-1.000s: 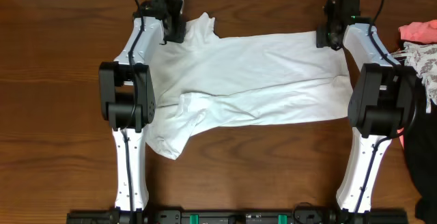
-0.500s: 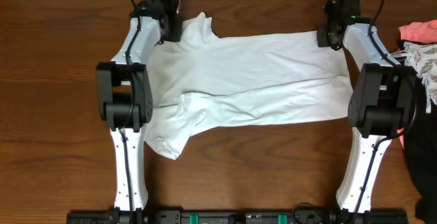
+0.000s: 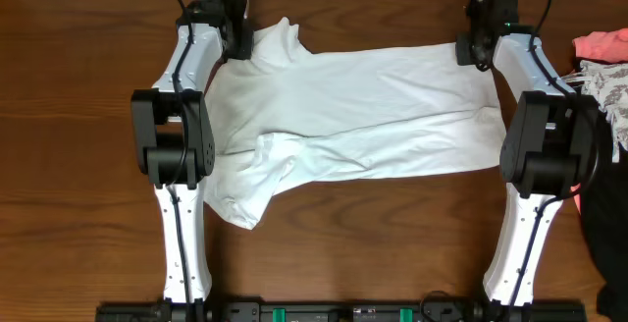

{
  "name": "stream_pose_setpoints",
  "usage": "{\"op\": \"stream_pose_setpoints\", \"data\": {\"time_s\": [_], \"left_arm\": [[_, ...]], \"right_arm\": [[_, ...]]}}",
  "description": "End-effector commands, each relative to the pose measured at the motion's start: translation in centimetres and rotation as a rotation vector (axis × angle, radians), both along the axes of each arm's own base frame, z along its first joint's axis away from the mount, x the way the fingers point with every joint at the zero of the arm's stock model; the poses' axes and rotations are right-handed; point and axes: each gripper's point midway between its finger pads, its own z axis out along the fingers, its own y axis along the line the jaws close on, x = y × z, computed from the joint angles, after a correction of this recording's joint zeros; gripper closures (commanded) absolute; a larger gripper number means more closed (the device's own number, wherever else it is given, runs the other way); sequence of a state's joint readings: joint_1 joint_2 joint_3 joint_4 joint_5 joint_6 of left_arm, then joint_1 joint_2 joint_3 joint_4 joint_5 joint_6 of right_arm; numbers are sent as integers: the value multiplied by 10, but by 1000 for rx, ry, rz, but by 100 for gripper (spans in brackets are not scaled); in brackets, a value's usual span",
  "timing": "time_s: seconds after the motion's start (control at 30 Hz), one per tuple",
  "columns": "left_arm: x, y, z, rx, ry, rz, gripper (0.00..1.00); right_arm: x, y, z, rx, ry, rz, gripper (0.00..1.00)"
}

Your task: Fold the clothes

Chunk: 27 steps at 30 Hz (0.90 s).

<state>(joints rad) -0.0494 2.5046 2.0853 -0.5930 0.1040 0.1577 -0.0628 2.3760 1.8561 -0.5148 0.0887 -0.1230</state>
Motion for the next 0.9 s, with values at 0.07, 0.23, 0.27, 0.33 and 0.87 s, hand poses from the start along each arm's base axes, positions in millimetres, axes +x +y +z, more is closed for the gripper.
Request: {"op": "stream_pose_setpoints", "data": {"time_s": [0.07, 0.23, 0.27, 0.33, 0.87], "left_arm": [[-5, 8, 0, 18, 15, 14, 76], [-5, 8, -1, 18, 15, 14, 77], [-5, 8, -1, 18, 15, 14, 76], [-5, 8, -1, 18, 15, 14, 76], [-7, 8, 13, 18, 11, 13, 94]], "right_arm": [[8, -6, 0, -21, -23, -3, 37], [12, -1, -3, 3, -39, 13, 34], [12, 0, -4, 10, -39, 17, 34], [12, 1, -10, 16, -32, 20, 33], [6, 5, -30, 40, 9, 25, 98]]}}
